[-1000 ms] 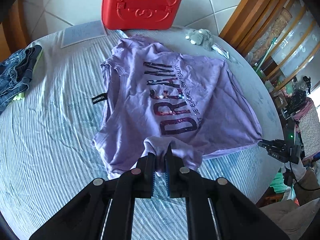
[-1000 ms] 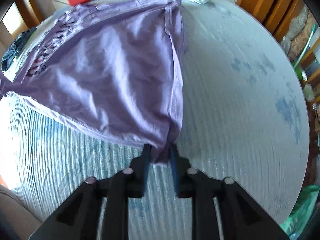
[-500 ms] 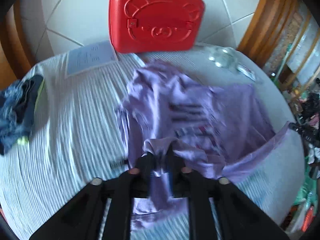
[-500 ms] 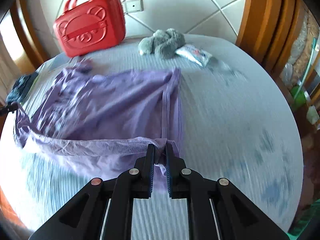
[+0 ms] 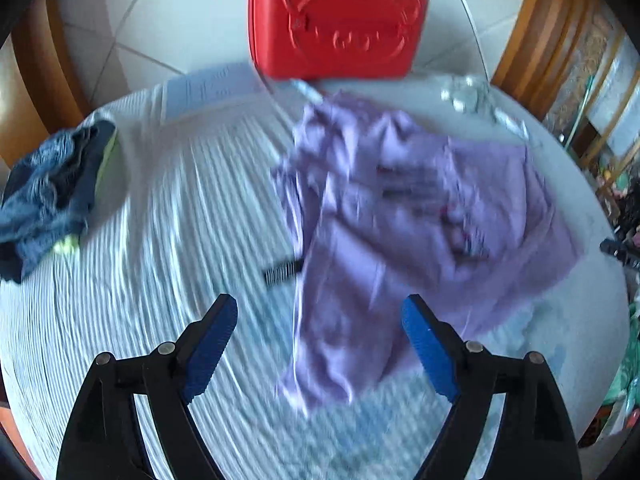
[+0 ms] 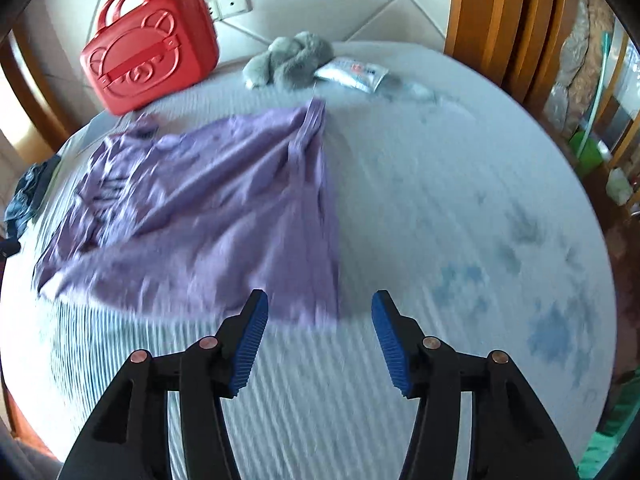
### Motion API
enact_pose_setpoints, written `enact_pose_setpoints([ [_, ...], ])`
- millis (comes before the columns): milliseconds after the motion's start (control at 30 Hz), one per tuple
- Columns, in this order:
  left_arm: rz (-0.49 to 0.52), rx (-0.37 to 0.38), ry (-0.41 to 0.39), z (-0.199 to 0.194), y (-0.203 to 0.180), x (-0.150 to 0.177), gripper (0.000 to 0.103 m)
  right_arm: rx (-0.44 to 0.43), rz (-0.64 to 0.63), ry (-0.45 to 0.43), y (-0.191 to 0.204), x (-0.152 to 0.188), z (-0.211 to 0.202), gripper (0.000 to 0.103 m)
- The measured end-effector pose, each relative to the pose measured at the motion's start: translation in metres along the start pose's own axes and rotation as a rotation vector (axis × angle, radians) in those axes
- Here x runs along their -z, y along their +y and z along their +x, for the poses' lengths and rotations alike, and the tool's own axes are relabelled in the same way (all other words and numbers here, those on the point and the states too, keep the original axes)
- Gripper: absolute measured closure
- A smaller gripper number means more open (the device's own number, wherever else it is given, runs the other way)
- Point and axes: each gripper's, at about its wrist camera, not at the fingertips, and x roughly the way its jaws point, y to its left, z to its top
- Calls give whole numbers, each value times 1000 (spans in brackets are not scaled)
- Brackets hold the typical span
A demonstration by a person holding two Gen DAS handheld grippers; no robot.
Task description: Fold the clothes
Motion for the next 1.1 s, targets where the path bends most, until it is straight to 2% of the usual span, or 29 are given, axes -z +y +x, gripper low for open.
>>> enact_pose_setpoints([
  [100, -27, -4, 26, 16, -2, 10, 18, -40, 18, 9, 0, 7, 7, 48],
  [233, -45, -29, 30, 30, -7, 15, 19, -48, -5, 12, 4, 6, 19, 47],
  [267, -48, -42, 35, 32, -8, 16, 21, -46, -11, 18, 4, 4, 24, 47],
  [300, -52, -60, 34, 34, -9, 17, 26, -44, -16, 24, 4, 2, 29, 47],
  [367, -74, -93, 53, 40, -7, 19, 58, -35, -20, 41, 3, -1, 40, 47],
  [400, -87, -79, 79, 45, -6, 19, 67, -46, -23, 55, 3, -1, 45, 48],
  [433, -78, -81, 103, 49, -8, 20, 85, -55, -27, 70, 4, -2, 51, 51],
  [467, -62, -89, 127, 53, -11, 20, 93, -41, -32, 103, 6, -1, 58, 76],
  [500, -41, -98, 128, 52, -14, 20, 95, 1, -56, 106, 9, 0, 59, 98],
  [567, -36, -89, 128, 43, -15, 19, 96, 16, -60, 128, 9, 0, 57, 99],
  [700, -67, -34, 119, 16, -5, 20, 96, 21, -23, 104, -2, 3, 26, 99],
  [767, -74, -7, 145, 7, -3, 23, 96, 21, -22, 107, -3, 7, 10, 99],
  [933, 54, -18, 193, 5, -11, 32, 95, 13, -8, 188, -1, 29, -10, 99],
  [1000, 86, -16, 192, 10, -14, 27, 91, 25, 18, 238, -7, 46, -9, 99],
  [1033, 100, -15, 190, 13, -15, 24, 82, 17, 44, 266, -11, 52, -6, 99],
  [1067, 114, -15, 188, 16, -16, 21, 62, 9, 57, 289, -12, 56, -2, 99],
  [1100, 128, -18, 188, 16, -15, 20, 53, -2, 61, 319, -12, 63, 2, 97],
])
